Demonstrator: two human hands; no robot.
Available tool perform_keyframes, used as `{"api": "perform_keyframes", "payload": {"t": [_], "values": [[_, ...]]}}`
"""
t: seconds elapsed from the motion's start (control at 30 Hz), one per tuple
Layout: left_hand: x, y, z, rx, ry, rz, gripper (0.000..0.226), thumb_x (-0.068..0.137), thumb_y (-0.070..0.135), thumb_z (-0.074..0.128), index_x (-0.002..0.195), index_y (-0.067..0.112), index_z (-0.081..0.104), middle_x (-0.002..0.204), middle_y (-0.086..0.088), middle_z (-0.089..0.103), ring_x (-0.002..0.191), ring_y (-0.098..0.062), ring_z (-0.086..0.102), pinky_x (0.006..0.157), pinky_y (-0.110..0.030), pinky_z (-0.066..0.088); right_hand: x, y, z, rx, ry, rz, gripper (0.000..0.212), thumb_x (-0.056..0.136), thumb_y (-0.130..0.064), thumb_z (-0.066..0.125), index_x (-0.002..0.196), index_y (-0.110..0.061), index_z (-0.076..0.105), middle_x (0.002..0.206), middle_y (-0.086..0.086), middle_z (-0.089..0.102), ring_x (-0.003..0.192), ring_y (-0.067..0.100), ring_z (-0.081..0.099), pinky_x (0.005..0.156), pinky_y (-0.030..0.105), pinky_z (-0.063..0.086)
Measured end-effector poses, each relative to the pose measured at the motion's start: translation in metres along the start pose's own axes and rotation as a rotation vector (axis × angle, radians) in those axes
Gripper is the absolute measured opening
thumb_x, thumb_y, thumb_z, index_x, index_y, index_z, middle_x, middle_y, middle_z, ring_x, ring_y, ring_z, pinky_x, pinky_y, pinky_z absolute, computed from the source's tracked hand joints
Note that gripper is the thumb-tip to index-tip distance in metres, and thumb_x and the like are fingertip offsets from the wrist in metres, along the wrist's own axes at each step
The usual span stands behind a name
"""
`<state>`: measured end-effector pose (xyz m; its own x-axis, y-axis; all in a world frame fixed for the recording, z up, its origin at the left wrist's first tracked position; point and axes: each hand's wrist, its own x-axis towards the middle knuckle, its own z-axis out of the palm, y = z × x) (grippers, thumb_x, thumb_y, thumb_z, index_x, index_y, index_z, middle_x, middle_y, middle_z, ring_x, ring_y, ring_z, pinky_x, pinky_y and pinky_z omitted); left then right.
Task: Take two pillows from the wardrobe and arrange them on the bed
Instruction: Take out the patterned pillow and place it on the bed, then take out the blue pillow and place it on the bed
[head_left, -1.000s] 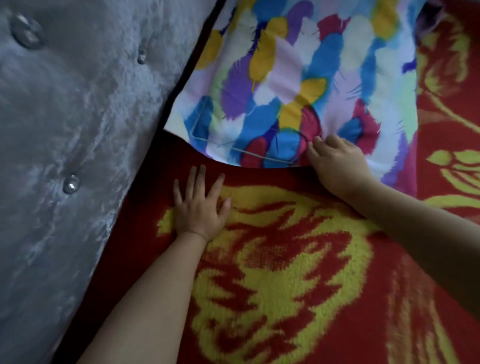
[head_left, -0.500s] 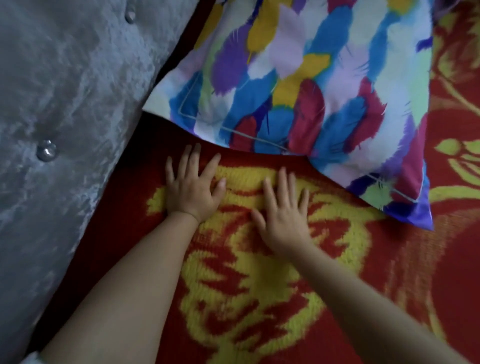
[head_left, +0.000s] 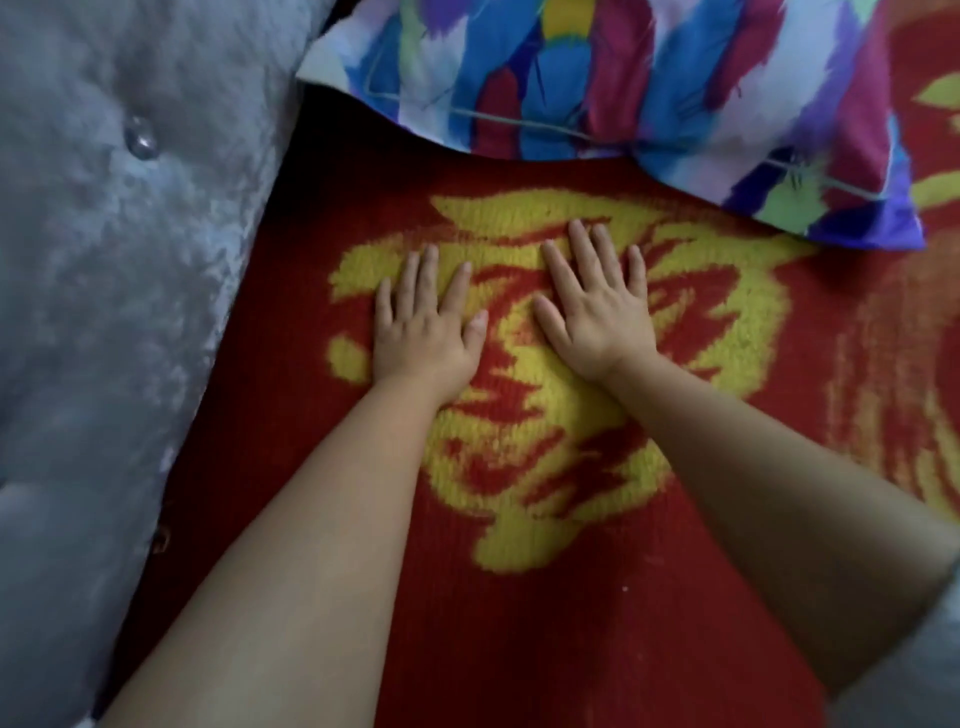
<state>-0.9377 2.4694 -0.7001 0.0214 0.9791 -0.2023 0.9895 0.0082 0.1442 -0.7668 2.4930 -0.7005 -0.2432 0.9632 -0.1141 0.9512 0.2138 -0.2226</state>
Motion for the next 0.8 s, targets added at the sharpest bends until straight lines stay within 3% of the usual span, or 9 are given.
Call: {"api": "perform_keyframes", "payload": {"t": [0.17,0.27,0.37,0.47,0.6,0.7,0.8], "values": [[-0.084,0.018,0.008,-0.032,-0.062,0.002,0.060,0.097,0.047,0.030,0.148,0.025,0.008,0.159,-0.004,0.001,0.146,-0.023,-0.003,0.119,-0.044,0.000,-0.101,0.015,-0.007,-0.032,-0.124,-0.049,0.055,0.098,-0.039,0.032,0.146,-0.019,0.014,0.158,0.005,0.007,0.145,0.024,0.001,0.118,0.045,0.000],[-0.150,0.038,0.011,-0.033,-0.147,0.002,0.061,0.096,0.046,0.034,0.148,0.025,0.009,0.159,-0.003,0.000,0.146,-0.023,-0.004,0.118,-0.045,0.001,-0.191,0.011,-0.010,0.004,-0.241,0.022,0.058,0.097,-0.041,0.036,0.146,-0.020,0.012,0.158,0.004,0.005,0.145,0.024,-0.001,0.117,0.045,-0.001],[-0.227,0.059,0.013,-0.068,-0.291,-0.025,0.061,0.096,0.046,0.036,0.148,0.029,0.009,0.159,0.000,-0.001,0.146,-0.021,-0.004,0.119,-0.043,0.003,-0.271,0.002,-0.013,0.043,-0.405,0.068,0.060,0.095,-0.042,0.038,0.146,-0.026,0.010,0.158,0.000,0.000,0.145,0.023,-0.006,0.118,0.045,-0.001],[-0.296,0.079,0.009,-0.072,-0.443,-0.120,0.062,0.093,0.046,0.042,0.146,0.034,0.012,0.158,0.003,0.006,0.145,-0.020,0.001,0.116,-0.045,0.014,-0.329,0.004,-0.027,0.111,-0.494,0.063,0.055,0.094,-0.035,0.045,0.143,-0.031,0.021,0.158,-0.003,0.009,0.145,0.023,0.003,0.118,0.046,0.009],[-0.388,0.130,-0.012,-0.076,-0.505,-0.292,0.054,0.097,0.040,0.038,0.145,0.038,0.012,0.157,0.003,0.011,0.143,-0.023,0.011,0.114,-0.050,0.017,-0.389,0.008,-0.072,0.149,-0.375,-0.056,0.045,0.093,-0.022,0.050,0.137,-0.020,0.040,0.147,0.003,0.041,0.139,0.029,0.028,0.113,0.046,0.025],[-0.443,0.174,-0.030,-0.164,-0.340,-0.492,0.049,0.098,0.036,0.037,0.144,0.032,0.021,0.156,0.000,0.019,0.142,-0.026,0.018,0.114,-0.050,0.017,-0.425,0.008,-0.108,0.164,-0.189,-0.291,0.035,0.083,-0.007,0.064,0.118,-0.005,0.061,0.118,0.016,0.067,0.120,0.042,0.052,0.102,0.056,0.037],[-0.492,0.205,-0.055,-0.177,-0.157,-0.604,0.039,0.097,0.029,0.044,0.135,0.021,0.043,0.149,-0.004,0.035,0.137,-0.026,0.028,0.113,-0.048,0.022,-0.455,0.006,-0.143,0.146,-0.112,-0.397,0.033,0.084,-0.009,0.063,0.117,-0.005,0.061,0.118,0.016,0.067,0.120,0.040,0.053,0.104,0.056,0.035]]}}
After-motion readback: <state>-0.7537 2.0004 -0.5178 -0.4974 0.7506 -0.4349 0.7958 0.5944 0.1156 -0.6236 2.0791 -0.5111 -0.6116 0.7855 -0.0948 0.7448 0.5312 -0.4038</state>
